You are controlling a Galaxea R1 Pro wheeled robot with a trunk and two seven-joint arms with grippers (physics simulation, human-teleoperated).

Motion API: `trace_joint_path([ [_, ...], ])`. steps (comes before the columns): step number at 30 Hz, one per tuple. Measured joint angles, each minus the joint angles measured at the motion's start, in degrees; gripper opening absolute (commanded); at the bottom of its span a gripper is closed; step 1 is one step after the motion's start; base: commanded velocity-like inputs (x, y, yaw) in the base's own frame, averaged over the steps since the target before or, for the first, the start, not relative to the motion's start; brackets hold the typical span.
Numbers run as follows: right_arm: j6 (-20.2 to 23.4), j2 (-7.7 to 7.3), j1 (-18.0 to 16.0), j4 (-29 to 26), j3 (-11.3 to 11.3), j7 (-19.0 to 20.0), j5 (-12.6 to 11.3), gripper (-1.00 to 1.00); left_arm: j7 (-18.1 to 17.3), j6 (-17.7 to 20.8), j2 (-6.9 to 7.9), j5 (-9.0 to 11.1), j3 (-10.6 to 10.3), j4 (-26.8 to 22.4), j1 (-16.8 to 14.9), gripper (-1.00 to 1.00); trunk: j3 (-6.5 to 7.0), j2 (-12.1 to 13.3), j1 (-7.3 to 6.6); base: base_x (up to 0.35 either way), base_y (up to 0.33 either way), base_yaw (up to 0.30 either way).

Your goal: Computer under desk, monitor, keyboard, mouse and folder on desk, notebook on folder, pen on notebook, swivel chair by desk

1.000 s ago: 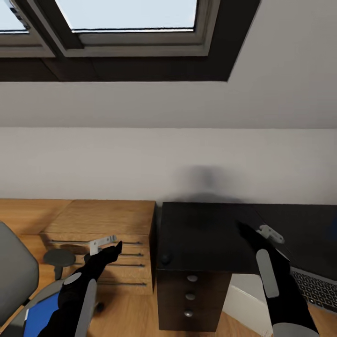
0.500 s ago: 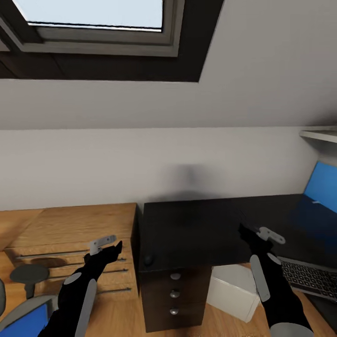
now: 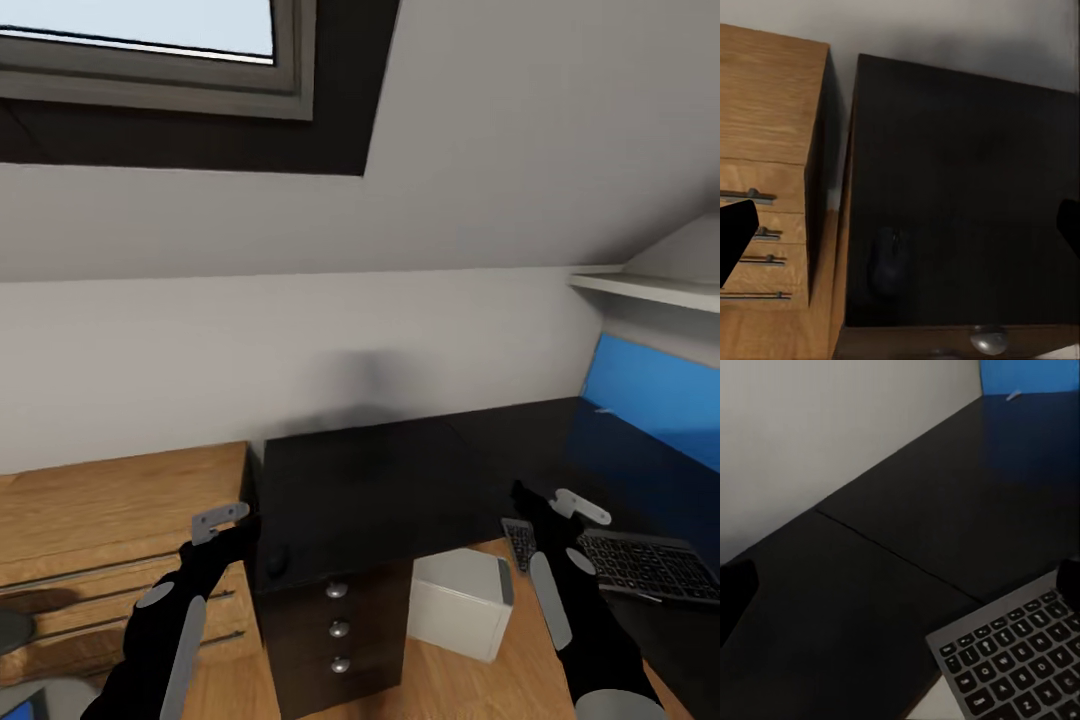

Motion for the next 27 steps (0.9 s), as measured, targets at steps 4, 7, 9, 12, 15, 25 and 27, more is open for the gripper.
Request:
trace_joint_path([
  [4,-0.32,0.00,-0.01,0.25,0.00,0.00,0.98,1.00,0.00,0.00,-0.01,0.00,0.00,0.00,0.00,1.00,0.00,0.00,0.00,0.000,0.000,-0.297],
  [7,-0.45,0.00,-0.01,0.32,0.01,0.00,1.40,1.00,0.00,0.00,0.02,0.00,-0.01,0.00,0.01,1.00,0.00,0.00,0.00,0.000,0.000,-0.297],
  [9,-0.59,-0.01,-0.01,0.43,0.01,-0.01,1.63,1.00,0.00,0.04,0.08,0.00,-0.06,0.00,-0.04,1.00,0.00,0.00,0.00,0.000,0.000,-0.297],
  [12,-0.65,-0.01,-0.01,0.50,0.01,-0.01,1.71,1.00,0.00,0.06,0.10,0.00,-0.08,0.00,0.00,1.00,0.00,0.00,0.00,0.008,0.000,-0.297],
  [15,-0.68,0.04,-0.01,0.53,0.01,-0.01,1.74,1.00,0.00,0.13,0.11,0.00,-0.08,-0.06,0.00,1.00,0.00,-0.01,-0.02,0.201,0.000,-0.297],
  [25,-1.86,0.15,-0.01,0.55,0.91,0.10,1.71,1.00,-0.09,0.16,0.11,0.00,-0.09,-0.09,0.00,1.00,0.00,0.00,0.00,0.072,0.000,-0.297],
  [27,-1.91,0.17,-0.01,0.55,1.28,0.11,1.70,1.00,-0.09,0.12,0.12,-0.03,-0.09,-0.18,0.01,1.00,0.00,0.00,0.00,0.002,0.000,-0.282],
])
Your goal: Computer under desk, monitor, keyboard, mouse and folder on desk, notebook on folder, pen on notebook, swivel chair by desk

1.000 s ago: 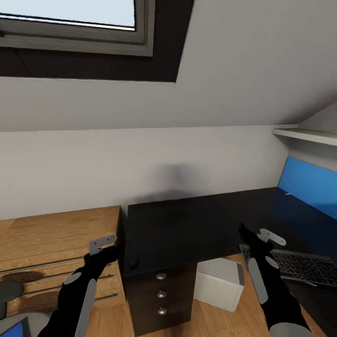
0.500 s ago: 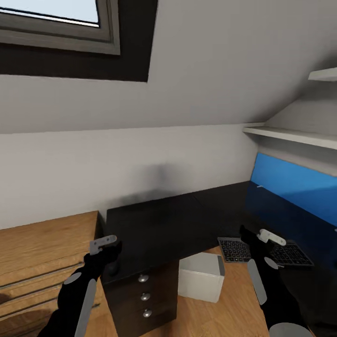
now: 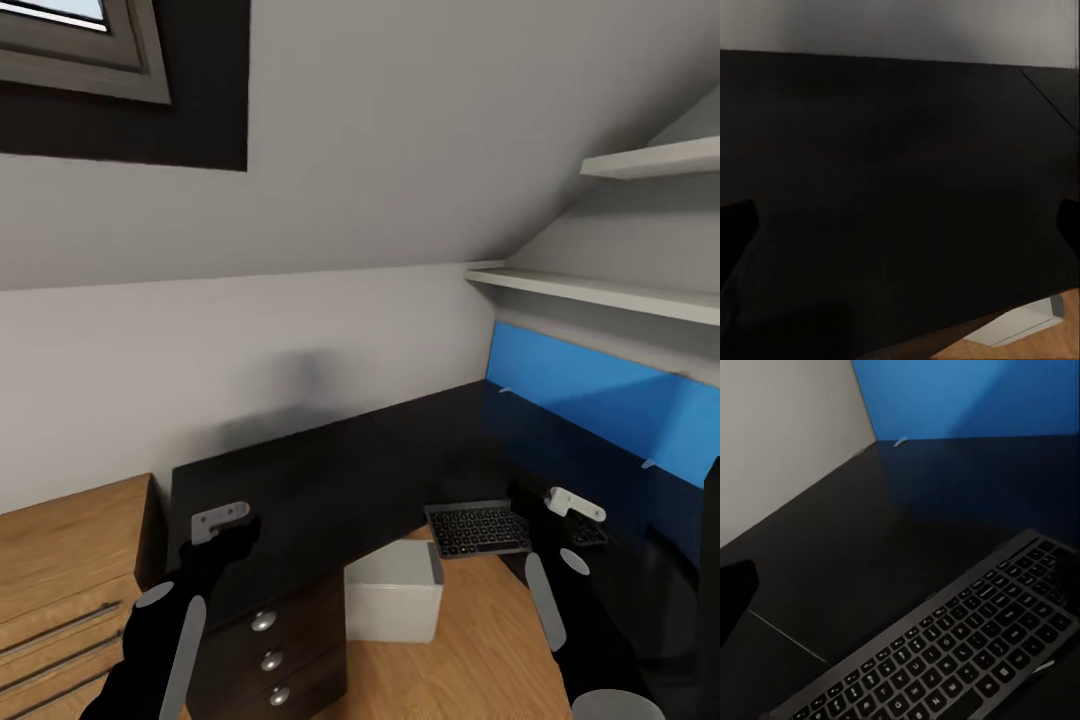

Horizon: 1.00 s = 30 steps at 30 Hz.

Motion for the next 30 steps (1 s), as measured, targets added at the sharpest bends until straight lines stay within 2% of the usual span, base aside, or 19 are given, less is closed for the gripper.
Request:
trace_joint_path([
  [6,-0.51,0.13,-0.01,-0.21,0.71,-0.01,0.03,1.00,0.00,0.04,0.01,0.01,0.01,-0.08,-0.01,1.00,0.00,0.00,0.00,0.001,0.000,-0.124],
  [11,-3.88,0.23,-0.01,-0.26,1.58,-0.21,0.10,1.00,0.00,0.05,0.02,0.03,0.01,-0.10,0.00,1.00,0.00,-0.01,0.00,0.000,0.000,-0.019],
  [18,-4.86,0.38,-0.01,-0.38,2.15,-0.27,0.07,1.00,0.00,0.05,0.02,0.04,0.01,-0.11,-0.02,1.00,0.00,-0.01,0.00,0.000,0.000,-0.004],
  [22,-5.06,0.54,-0.01,-0.72,3.27,-0.33,0.06,1.00,0.00,0.05,0.02,0.04,0.01,-0.11,-0.01,1.00,0.00,-0.01,0.00,0.000,0.000,-0.001],
  [24,-5.12,0.75,-0.01,-1.08,3.97,-0.37,0.06,1.00,0.00,0.05,0.02,0.04,0.01,-0.11,-0.02,1.00,0.00,-0.01,0.00,0.000,0.000,0.000],
  [25,-5.15,1.50,-0.01,-1.77,4.87,-0.45,0.10,1.00,-0.01,0.08,0.02,0.03,0.01,-0.10,0.00,1.00,0.00,-0.01,0.00,0.000,0.000,0.000],
  [30,-5.20,2.46,-0.01,-2.28,5.36,-1.04,0.19,1.00,0.00,0.12,0.02,0.04,0.01,-0.11,-0.03,1.00,0.00,-0.01,0.00,0.000,0.000,0.000],
])
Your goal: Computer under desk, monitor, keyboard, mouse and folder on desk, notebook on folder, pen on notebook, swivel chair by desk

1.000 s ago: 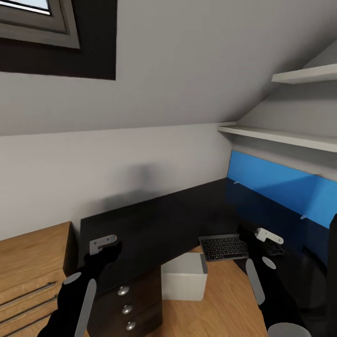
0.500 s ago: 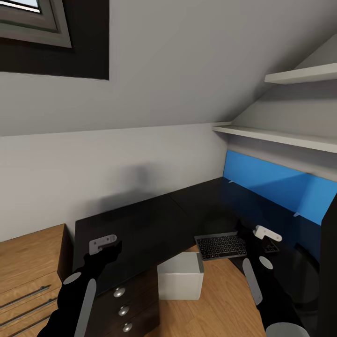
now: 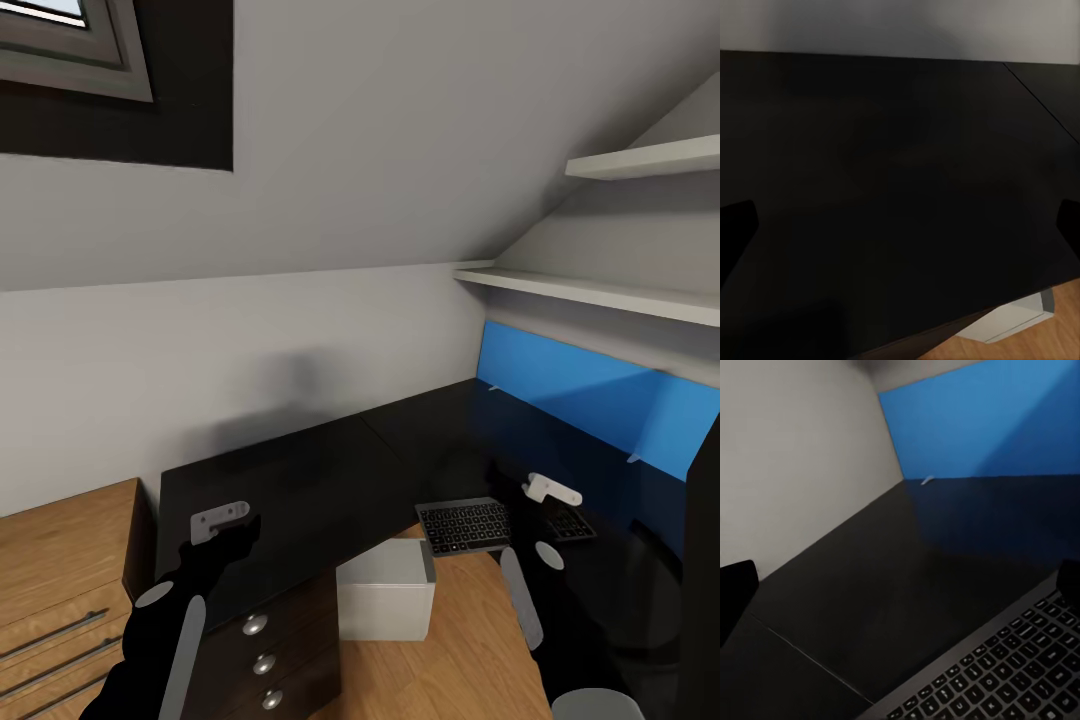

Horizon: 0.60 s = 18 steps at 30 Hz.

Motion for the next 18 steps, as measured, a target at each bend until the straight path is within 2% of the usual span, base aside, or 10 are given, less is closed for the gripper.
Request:
trace_joint_path([
  [9,-0.91,0.41,0.00,-0.01,0.99,-0.96,0.05,1.00,0.00,0.01,0.00,0.00,0.00,0.00,-0.01,1.00,0.00,-0.01,-0.01,0.025,0.000,0.000],
  [18,-1.04,0.39,-0.02,0.57,1.30,-3.27,0.12,1.00,0.00,0.02,0.00,0.00,0.00,0.00,0.03,1.00,0.00,-0.01,-0.03,0.251,0.000,0.000],
])
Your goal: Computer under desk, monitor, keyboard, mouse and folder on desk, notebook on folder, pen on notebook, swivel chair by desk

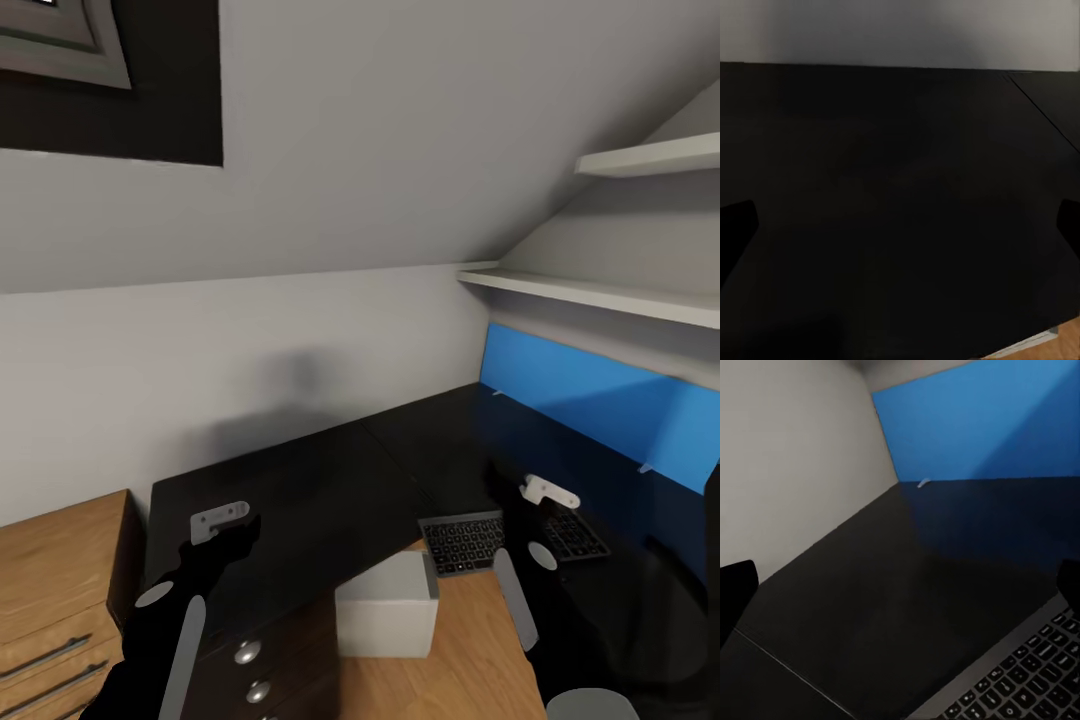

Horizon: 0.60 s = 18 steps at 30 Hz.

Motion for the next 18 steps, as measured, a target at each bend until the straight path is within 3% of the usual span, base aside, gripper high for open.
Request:
trace_joint_path([
  [8,1.78,-0.02,-2.26,3.16,0.10,-1.35,-0.20,1.00,0.00,0.00,0.00,0.00,0.00,0.00,-0.04,1.00,0.00,0.00,0.00,0.317,0.000,0.000],
  [18,10.77,-0.41,-6.70,7.35,0.00,-1.42,-0.37,1.00,0.00,0.00,-0.06,0.00,-0.07,0.05,-0.01,1.00,0.00,0.01,0.00,0.263,0.000,0.000],
])
